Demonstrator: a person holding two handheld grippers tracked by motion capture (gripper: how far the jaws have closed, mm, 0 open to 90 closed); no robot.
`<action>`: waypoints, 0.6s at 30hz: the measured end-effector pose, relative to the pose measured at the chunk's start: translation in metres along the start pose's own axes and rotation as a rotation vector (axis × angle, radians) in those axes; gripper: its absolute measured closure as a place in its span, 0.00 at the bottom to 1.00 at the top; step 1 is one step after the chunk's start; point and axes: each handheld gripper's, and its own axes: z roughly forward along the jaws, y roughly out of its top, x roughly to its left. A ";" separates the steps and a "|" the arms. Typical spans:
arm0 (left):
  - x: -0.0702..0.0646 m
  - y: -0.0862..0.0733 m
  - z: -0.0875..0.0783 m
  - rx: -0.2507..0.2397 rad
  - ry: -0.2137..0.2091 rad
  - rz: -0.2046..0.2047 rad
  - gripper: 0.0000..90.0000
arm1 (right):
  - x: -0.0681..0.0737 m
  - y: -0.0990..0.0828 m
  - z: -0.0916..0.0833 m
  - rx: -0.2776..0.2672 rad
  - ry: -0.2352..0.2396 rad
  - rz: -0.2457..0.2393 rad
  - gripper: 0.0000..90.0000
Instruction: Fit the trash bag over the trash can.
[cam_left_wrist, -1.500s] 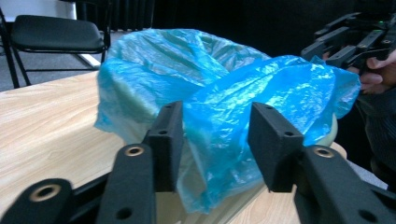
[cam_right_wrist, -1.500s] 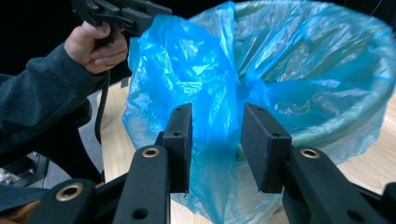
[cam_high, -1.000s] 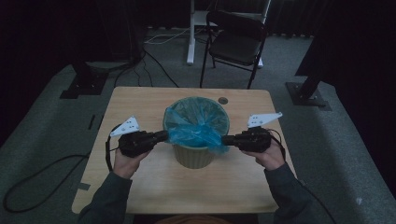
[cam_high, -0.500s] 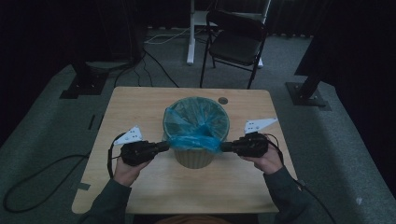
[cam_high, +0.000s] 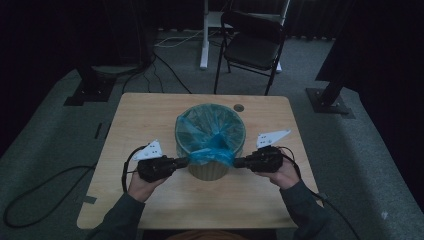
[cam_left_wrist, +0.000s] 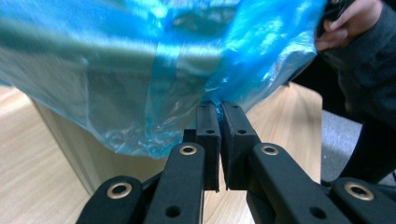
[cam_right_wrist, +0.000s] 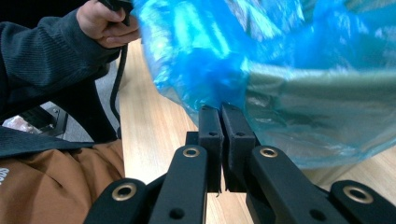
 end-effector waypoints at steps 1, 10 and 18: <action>0.000 -0.001 0.002 0.005 -0.001 -0.001 0.96 | -0.002 -0.002 0.002 0.003 0.000 0.007 0.98; 0.000 -0.008 0.009 0.045 0.012 0.008 0.97 | -0.007 -0.008 0.009 0.051 -0.021 0.017 0.99; 0.006 -0.013 0.012 0.063 0.015 -0.012 0.97 | -0.012 -0.014 0.010 0.072 -0.043 0.042 0.99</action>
